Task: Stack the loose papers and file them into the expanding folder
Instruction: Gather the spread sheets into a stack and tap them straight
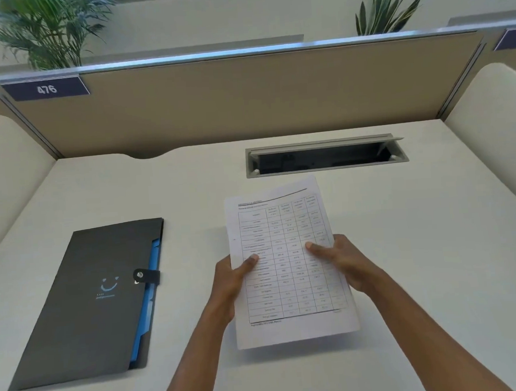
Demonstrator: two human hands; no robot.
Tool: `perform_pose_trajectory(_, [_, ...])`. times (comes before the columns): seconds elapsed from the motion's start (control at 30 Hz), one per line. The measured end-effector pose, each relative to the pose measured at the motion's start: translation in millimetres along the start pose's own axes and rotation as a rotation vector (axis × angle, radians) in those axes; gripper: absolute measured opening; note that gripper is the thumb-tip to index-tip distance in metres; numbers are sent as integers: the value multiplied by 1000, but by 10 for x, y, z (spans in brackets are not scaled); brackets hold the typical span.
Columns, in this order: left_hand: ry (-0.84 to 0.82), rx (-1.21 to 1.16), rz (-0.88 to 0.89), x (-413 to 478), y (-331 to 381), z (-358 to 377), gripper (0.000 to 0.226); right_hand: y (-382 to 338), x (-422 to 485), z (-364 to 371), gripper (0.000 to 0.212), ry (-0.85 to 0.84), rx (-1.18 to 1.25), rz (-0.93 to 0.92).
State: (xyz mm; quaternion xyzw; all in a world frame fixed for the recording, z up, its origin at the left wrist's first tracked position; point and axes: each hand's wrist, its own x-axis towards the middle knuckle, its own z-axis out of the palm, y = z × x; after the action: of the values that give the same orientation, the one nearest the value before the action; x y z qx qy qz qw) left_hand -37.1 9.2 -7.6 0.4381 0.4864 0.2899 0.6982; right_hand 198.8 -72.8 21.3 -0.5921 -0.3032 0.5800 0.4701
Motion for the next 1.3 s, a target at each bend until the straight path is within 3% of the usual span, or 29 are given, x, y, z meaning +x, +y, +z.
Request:
perform_pose_trajectory(0.1, [-10, -13, 45, 1, 49, 4, 33, -58, -8, 5, 35, 1, -21, -31])
perform_pose_trajectory(0.3, [-40, 19, 345, -38, 377, 50, 23, -364, -75, -50, 34, 26, -67, -239])
perform_pose_trajectory(0.43, [-48, 108, 442, -76, 470, 69, 15, -441, -121, -33, 31, 57, -111, -311])
perform_pose_trajectory(0.6, [-82, 85, 482, -90, 391, 124, 41, -393, -135, 15, 40, 35, -149, -315])
perform_pose_trajectory(0.8, [-97, 123, 530, -72, 454, 125, 44, -411, -124, -39, 40, 92, -135, -341])
perform_pose_trajectory(0.97, [-111, 162, 481, -51, 365, 142, 47, -321, -128, -27, 40, 35, -124, -309])
perform_pose_trajectory(1.3, [-92, 80, 533, -29, 353, 213, 44, -276, -151, -27, 41, 71, -101, -324])
